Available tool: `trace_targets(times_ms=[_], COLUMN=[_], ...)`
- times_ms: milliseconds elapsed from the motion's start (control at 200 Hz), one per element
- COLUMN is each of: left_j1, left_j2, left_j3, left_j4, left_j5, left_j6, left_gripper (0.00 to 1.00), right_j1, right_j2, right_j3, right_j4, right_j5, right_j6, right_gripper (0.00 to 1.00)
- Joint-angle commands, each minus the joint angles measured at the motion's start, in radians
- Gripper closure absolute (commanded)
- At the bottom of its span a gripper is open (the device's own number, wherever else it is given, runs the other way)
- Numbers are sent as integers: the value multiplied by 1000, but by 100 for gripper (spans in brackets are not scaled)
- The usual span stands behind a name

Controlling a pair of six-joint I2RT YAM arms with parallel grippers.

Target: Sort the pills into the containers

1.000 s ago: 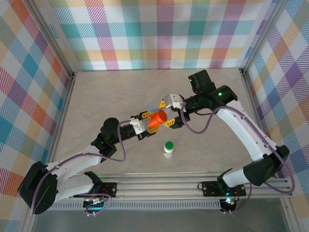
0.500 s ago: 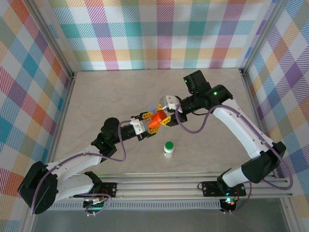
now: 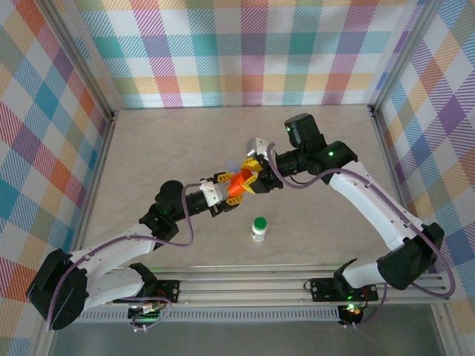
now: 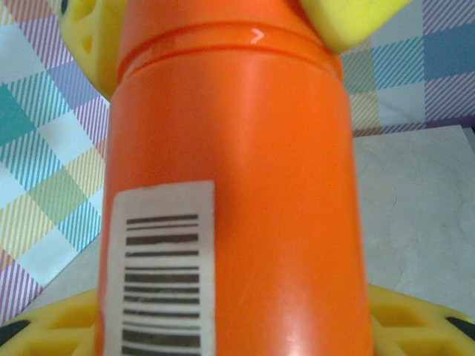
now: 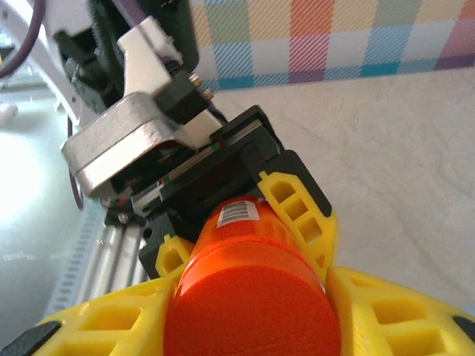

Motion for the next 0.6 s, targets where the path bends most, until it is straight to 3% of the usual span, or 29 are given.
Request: trace_targets(times_ms=[0,370,505,600], left_j1=[-10,-11,-11,-11], left_j2=[-50,-44,-38,-35], left_j3=[11,6,4,4], left_j4=[105,119,117,114], left_j5=[5,-29,-34,-35], left_j6=[36,35,35,36], left_gripper=[100,100,100,100], right_j1=[5,5,6,-4], right_j2=[44,58,30,16], right_j3=[0,-19,-24,10], right_j4=[62,120,187,179], right_j5=[122,318,381,408], right_j6=[369,794,871,875], right_gripper=[69,79,78,69])
